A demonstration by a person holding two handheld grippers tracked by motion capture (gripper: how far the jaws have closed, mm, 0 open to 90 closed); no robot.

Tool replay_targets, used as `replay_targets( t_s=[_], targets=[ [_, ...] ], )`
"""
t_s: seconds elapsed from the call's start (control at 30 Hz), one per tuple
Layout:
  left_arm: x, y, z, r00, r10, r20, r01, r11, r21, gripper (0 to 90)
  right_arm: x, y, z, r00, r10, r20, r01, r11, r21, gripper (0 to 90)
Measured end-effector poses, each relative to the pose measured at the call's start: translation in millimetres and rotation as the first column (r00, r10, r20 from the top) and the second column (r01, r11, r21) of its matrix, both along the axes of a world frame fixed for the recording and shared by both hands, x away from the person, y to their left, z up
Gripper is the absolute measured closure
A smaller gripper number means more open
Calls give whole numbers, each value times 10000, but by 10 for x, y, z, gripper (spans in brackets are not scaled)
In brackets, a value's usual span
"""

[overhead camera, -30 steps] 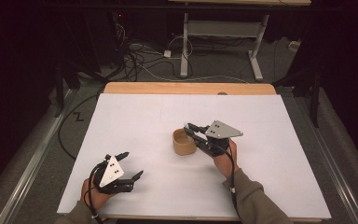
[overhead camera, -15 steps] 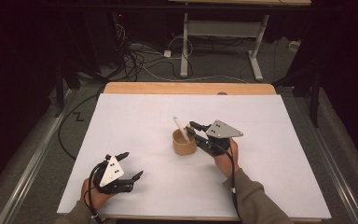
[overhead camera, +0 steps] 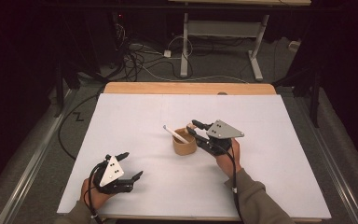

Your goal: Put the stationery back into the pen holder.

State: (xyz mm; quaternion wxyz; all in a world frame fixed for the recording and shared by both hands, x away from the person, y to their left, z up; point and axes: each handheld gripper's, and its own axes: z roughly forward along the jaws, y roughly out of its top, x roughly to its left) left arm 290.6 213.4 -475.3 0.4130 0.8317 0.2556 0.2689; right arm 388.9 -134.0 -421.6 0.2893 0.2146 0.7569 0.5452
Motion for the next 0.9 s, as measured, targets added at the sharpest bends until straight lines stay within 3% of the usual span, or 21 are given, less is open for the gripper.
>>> replay_targets(
  t_s=[0.17, 0.4, 0.6, 0.73, 0.9],
  targets=[
    [3, 3, -1, 10000, 10, -4, -10, 10000, 29, 202, -18, -9, 34, 9998, -149, 136, 151, 9998, -140, 616],
    [5, 14, 1, 10000, 41, 13, -41, 10000, 32, 202, -22, -34, 94, 9989, -430, 210, 435, 9988, -232, 437],
    [0, 8, 4, 10000, 49, 53, -50, 10000, 56, 201, -12, -76, 138, 9979, -637, -129, 636, 9979, -89, 298],
    [2, 14, 4, 10000, 53, 46, -53, 9999, 85, 201, -15, -90, 158, 9959, -895, -107, 894, 9959, -151, 228],
    [-1, 13, 6, 10000, 45, 74, -46, 9999, 115, 201, -27, -143, 194, 9944, -1045, -156, 1046, 9945, 96, 205]
  ],
)
